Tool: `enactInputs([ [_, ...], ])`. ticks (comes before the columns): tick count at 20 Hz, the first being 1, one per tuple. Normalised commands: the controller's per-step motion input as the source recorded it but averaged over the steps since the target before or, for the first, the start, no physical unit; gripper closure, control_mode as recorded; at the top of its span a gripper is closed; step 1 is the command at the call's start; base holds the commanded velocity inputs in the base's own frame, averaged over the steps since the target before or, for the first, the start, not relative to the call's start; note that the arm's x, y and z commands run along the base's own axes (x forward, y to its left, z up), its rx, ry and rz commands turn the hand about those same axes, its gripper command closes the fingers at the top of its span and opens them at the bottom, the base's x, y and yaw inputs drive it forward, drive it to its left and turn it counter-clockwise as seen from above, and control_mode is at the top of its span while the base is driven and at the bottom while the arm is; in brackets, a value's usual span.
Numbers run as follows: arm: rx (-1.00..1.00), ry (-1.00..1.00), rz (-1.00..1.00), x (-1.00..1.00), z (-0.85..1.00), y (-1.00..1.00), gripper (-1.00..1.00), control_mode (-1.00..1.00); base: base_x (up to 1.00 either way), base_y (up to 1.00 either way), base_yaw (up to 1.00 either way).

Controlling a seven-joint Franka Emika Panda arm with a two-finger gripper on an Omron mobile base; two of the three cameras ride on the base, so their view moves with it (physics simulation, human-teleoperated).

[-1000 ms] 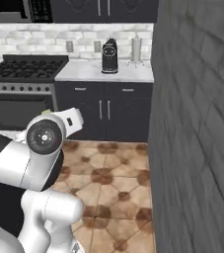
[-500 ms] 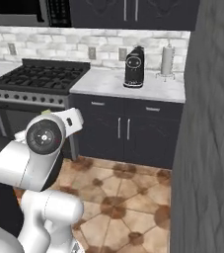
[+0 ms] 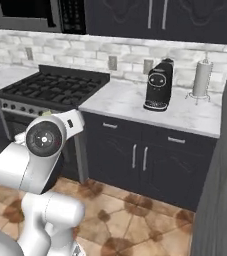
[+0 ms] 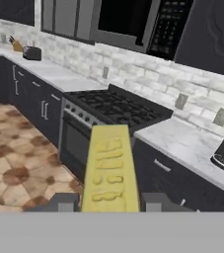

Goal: Pick the egg and butter from the fridge and place them by the bowl for mixing.

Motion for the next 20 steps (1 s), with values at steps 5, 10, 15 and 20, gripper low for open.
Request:
enactInputs([
  [5, 0.00, 0.00, 0.00, 0.00, 0.00, 0.00, 1.00, 1.00, 1.00, 0.00, 0.57],
  [10, 0.00, 0.00, 0.00, 0.00, 0.00, 0.00, 1.00, 1.00, 0.91, 0.00, 0.69],
  [15, 0.00, 0.00, 0.00, 0.00, 0.00, 0.00, 1.00, 1.00, 0.66, 0.01, 0.72],
  [20, 0.00, 0.00, 0.00, 0.00, 0.00, 0.00, 1.00, 1.00, 0.85, 0.12, 0.64],
])
